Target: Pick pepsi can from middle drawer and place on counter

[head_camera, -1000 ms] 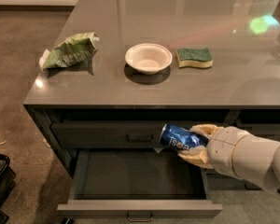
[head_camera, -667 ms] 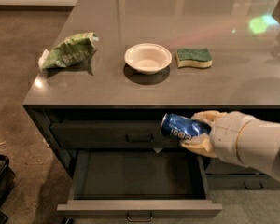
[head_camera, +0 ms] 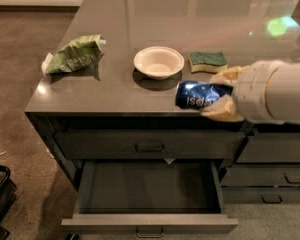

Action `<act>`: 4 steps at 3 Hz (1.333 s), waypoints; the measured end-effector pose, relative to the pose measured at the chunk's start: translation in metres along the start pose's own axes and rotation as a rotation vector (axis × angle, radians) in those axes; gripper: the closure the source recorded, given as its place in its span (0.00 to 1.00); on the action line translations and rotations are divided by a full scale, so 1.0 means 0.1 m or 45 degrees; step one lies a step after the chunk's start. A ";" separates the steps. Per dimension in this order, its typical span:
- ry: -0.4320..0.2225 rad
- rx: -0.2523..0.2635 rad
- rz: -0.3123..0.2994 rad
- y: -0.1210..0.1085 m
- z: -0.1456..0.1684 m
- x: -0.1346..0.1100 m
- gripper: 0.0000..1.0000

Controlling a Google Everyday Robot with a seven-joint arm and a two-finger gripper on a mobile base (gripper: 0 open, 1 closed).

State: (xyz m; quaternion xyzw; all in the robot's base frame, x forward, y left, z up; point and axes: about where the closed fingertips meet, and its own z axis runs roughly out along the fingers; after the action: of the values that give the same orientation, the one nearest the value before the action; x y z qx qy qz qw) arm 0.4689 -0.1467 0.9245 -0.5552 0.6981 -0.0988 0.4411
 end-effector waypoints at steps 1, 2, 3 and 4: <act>-0.069 -0.014 -0.052 -0.34 0.13 -0.16 1.00; -0.127 -0.038 -0.055 -0.60 0.37 -0.19 1.00; -0.148 -0.056 -0.015 -0.80 0.59 -0.08 1.00; -0.137 -0.058 0.041 -0.89 0.74 0.10 1.00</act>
Offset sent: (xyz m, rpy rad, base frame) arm 0.1136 0.0048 0.0249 0.0828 -0.0165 0.1472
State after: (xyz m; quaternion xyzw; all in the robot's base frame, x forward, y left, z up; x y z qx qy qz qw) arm 0.5835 -0.1614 0.9317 -0.5582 0.6845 -0.0457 0.4667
